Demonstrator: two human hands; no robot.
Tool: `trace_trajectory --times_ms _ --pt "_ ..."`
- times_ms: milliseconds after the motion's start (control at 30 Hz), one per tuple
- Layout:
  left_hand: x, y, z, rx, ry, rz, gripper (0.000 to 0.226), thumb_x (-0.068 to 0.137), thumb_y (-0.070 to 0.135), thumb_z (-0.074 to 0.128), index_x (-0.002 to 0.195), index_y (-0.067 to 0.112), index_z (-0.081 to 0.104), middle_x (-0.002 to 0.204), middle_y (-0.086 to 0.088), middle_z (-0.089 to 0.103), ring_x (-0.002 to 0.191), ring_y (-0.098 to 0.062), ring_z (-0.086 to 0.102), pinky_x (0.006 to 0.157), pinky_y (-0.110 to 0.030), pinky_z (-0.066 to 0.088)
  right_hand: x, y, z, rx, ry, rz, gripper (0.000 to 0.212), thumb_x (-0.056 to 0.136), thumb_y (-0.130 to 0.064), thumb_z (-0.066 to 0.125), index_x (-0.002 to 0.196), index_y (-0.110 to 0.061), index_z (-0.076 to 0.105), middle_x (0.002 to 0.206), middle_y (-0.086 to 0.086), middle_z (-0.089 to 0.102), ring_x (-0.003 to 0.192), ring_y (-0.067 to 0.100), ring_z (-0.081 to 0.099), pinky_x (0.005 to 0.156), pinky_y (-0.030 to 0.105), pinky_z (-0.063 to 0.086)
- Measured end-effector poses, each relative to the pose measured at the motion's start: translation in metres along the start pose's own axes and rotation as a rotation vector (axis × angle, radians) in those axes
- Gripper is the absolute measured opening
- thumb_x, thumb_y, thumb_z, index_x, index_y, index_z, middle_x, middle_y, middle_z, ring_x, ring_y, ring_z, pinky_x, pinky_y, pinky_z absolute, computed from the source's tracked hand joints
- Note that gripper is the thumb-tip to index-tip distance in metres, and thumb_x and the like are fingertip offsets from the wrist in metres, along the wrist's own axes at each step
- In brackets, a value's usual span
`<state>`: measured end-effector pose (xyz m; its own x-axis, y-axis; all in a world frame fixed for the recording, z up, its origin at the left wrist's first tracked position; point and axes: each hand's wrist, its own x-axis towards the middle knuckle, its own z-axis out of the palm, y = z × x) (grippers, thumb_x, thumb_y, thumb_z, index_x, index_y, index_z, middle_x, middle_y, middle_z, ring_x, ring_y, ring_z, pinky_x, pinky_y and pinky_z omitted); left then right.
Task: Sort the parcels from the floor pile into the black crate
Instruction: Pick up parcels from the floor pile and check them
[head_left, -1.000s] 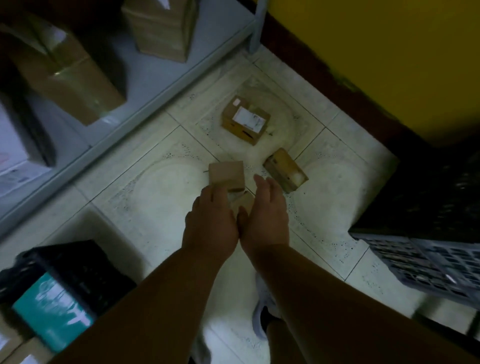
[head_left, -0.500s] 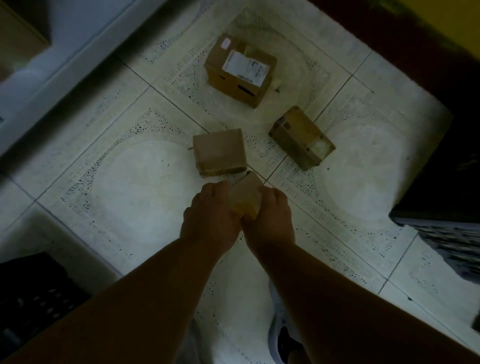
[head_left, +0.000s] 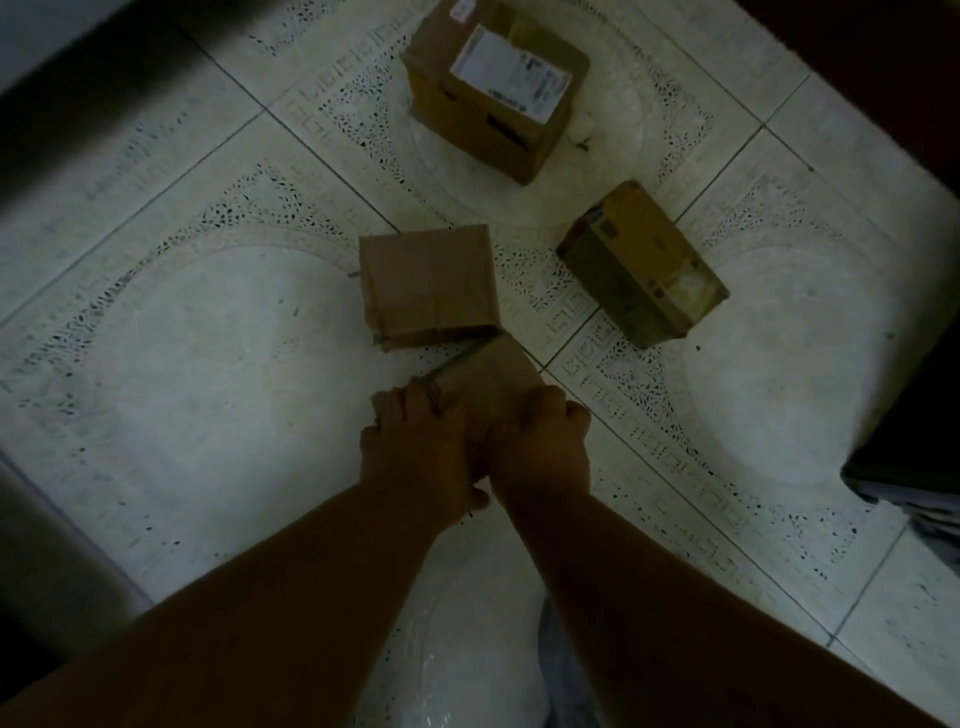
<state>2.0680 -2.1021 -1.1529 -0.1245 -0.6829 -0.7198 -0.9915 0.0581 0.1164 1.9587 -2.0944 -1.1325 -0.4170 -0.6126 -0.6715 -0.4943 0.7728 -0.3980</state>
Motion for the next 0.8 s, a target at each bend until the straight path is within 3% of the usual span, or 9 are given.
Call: trace_trajectory --times_ms 67,167,267,367,400,467,567,700,800 --pt "0.006 -0.003 -0.002 -0.047 0.009 -0.026 0.131 0.054 0.076 0.072 0.143 0.044 -0.019 0.156 -0.017 0.002 0.139 -0.046 0.01 0.103 -0.061 0.032 0.002 -0.004 -0.003 0.063 0.074 -0.054 0.041 0.093 -0.023 0.055 0.131 -0.021 0.042 0.136 0.007 0.038 0.099 0.021 0.055 0.075 0.029 0.049" --pt "0.006 -0.012 -0.019 -0.196 0.038 -0.077 0.131 0.052 0.076 0.069 0.14 0.049 -0.024 0.139 -0.017 0.029 0.122 -0.04 0.034 0.093 -0.054 0.043 -0.002 -0.017 -0.013 0.135 0.138 -0.138 0.036 0.092 -0.02 0.054 0.126 -0.027 0.043 0.127 0.002 0.048 0.087 0.013 0.057 0.074 0.034 0.057" --pt "-0.01 -0.029 -0.043 -0.655 -0.043 -0.132 0.113 0.055 0.066 0.073 0.144 0.056 0.004 0.128 -0.011 0.046 0.112 -0.037 0.051 0.089 -0.051 0.05 -0.015 -0.037 -0.027 0.301 0.244 -0.114 0.04 0.093 -0.024 0.055 0.131 -0.029 0.042 0.135 -0.003 0.049 0.078 0.004 0.055 0.066 0.028 0.054" --pt "-0.05 -0.042 -0.073 -1.395 -0.079 -0.292 0.069 0.074 0.039 0.072 0.135 0.045 0.043 0.12 -0.002 0.061 0.096 -0.027 0.064 0.08 -0.043 0.054 -0.044 -0.057 -0.038 0.241 0.31 -0.065 0.04 0.094 -0.031 0.053 0.133 -0.028 0.043 0.138 -0.002 0.049 0.112 0.018 0.057 0.089 0.042 0.053" --pt "-0.065 -0.048 -0.082 -1.531 -0.096 -0.343 0.053 0.078 0.036 0.069 0.129 0.038 0.052 0.116 -0.003 0.065 0.093 -0.027 0.065 0.079 -0.042 0.053 -0.057 -0.062 -0.039 0.234 0.262 -0.038 0.039 0.096 -0.037 0.05 0.133 -0.028 0.045 0.136 -0.001 0.051 0.117 0.02 0.056 0.093 0.046 0.052" --pt "-0.093 -0.063 -0.098 -1.722 -0.149 -0.379 0.032 0.081 0.033 0.066 0.112 0.029 0.062 0.11 -0.006 0.072 0.097 -0.034 0.065 0.085 -0.046 0.052 -0.085 -0.078 -0.043 0.341 0.056 0.014 0.035 0.098 -0.046 0.042 0.127 -0.028 0.051 0.124 0.001 0.06 0.106 0.02 0.06 0.087 0.045 0.054" --pt "-0.133 -0.09 -0.12 -1.871 -0.164 -0.358 0.034 0.081 0.031 0.064 0.114 0.024 0.062 0.107 -0.009 0.073 0.103 -0.041 0.064 0.089 -0.058 0.05 -0.13 -0.113 -0.05 0.511 -0.262 -0.011 0.031 0.1 -0.049 0.036 0.112 -0.029 0.056 0.105 -0.003 0.064 0.096 0.017 0.063 0.079 0.037 0.053" --pt "-0.185 -0.123 -0.149 -1.935 -0.103 -0.351 0.051 0.078 0.049 0.065 0.124 0.029 0.059 0.119 -0.008 0.069 0.104 -0.042 0.065 0.083 -0.063 0.051 -0.185 -0.155 -0.06 0.513 -0.31 -0.145 0.022 0.094 -0.055 0.046 0.104 -0.038 0.055 0.097 -0.008 0.067 0.085 0.013 0.069 0.069 0.035 0.058" --pt "-0.228 -0.156 -0.159 -2.011 0.047 -0.365 0.051 0.081 0.067 0.055 0.125 0.039 0.06 0.122 -0.001 0.068 0.108 -0.035 0.065 0.09 -0.061 0.048 -0.231 -0.182 -0.061 0.409 -0.285 -0.223 0.041 0.084 -0.064 0.057 0.112 -0.035 0.053 0.091 -0.02 0.06 0.081 0.004 0.065 0.069 0.033 0.058"
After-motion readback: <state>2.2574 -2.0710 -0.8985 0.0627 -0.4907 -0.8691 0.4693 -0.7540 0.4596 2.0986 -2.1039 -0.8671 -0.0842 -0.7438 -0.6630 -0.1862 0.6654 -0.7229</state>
